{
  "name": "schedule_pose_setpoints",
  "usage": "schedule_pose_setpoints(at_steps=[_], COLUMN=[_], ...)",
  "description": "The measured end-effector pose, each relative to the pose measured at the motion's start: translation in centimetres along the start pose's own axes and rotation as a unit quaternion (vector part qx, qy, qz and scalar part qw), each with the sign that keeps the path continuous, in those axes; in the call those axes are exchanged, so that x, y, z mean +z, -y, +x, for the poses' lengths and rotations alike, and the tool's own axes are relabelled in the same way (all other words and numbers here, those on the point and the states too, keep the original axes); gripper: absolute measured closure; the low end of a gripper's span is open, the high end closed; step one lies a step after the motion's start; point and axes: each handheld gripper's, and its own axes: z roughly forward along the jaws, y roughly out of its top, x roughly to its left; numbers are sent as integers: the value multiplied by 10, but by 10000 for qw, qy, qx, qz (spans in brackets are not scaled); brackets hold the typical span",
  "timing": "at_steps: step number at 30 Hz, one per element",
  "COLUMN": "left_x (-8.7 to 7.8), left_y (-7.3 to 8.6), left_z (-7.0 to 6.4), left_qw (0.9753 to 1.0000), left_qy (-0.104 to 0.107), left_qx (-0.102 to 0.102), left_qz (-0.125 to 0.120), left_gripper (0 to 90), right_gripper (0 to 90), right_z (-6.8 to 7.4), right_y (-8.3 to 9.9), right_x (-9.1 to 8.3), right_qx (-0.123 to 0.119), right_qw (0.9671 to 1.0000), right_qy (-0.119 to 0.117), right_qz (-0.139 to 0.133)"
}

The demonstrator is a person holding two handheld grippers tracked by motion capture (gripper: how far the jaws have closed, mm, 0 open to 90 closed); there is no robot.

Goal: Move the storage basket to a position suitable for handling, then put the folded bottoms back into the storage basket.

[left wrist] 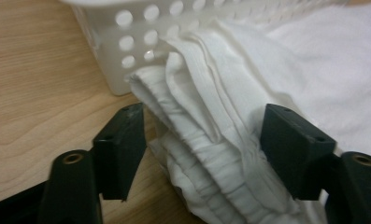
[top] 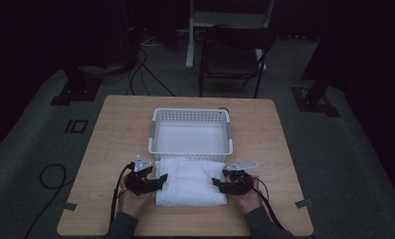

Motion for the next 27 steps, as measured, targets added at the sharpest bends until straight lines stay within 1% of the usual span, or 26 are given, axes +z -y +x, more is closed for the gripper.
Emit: schedule_pose_setpoints(at_steps=[4, 6, 7, 8, 13, 16, 17, 19, 20, 21, 23, 25, 27], left_x=[-8, -9, -9, -8, 0, 6, 8, 11, 11, 13, 14, 13, 13], left_y=[-7, -10, -12, -14, -21, -22, -22, -22, -22, -21, -21, -20, -20], left_z=[2, 1, 1, 0, -2, -3, -4, -7, -7, -8, -8, -6, -6], left_qw=[9996, 9993, 9994, 9995, 9993, 9993, 9995, 9999, 9999, 9999, 9998, 9997, 9997], left_qy=[141, 190, 164, 137, 276, 274, 234, 89, 89, 45, 41, 101, 105], left_qx=[-173, -207, -195, -181, -227, -238, -208, -105, -105, -88, -103, -173, -190], left_qz=[-172, -227, -219, -204, -145, -77, -20, 102, 102, 128, 138, 135, 129], left_gripper=[267, 238, 230, 202, 171, 157, 157, 147, 146, 143, 143, 142, 141], right_gripper=[411, 406, 404, 404, 394, 373, 373, 328, 328, 259, 242, 207, 205], right_z=[0, 0, 0, 0, 1, 3, 3, 2, 2, 1, 0, 1, 1], right_y=[-1, -1, -1, -1, -2, -5, -5, -6, -6, -9, -10, -13, -14], right_x=[-3, -5, -5, -5, -8, -12, -12, -14, -14, -14, -14, -12, -12], right_qx=[-23, 0, -12, -17, -43, -51, -51, -11, -11, 58, 84, 151, 176], right_qw=[10000, 10000, 10000, 10000, 9999, 9997, 9997, 9995, 9995, 9993, 9993, 9992, 9992], right_qy=[31, 41, 46, 51, 100, 143, 143, 182, 182, 271, 269, 248, 232], right_qz=[-42, -61, -75, -78, -109, -197, -197, -249, -249, -262, -263, -287, -281])
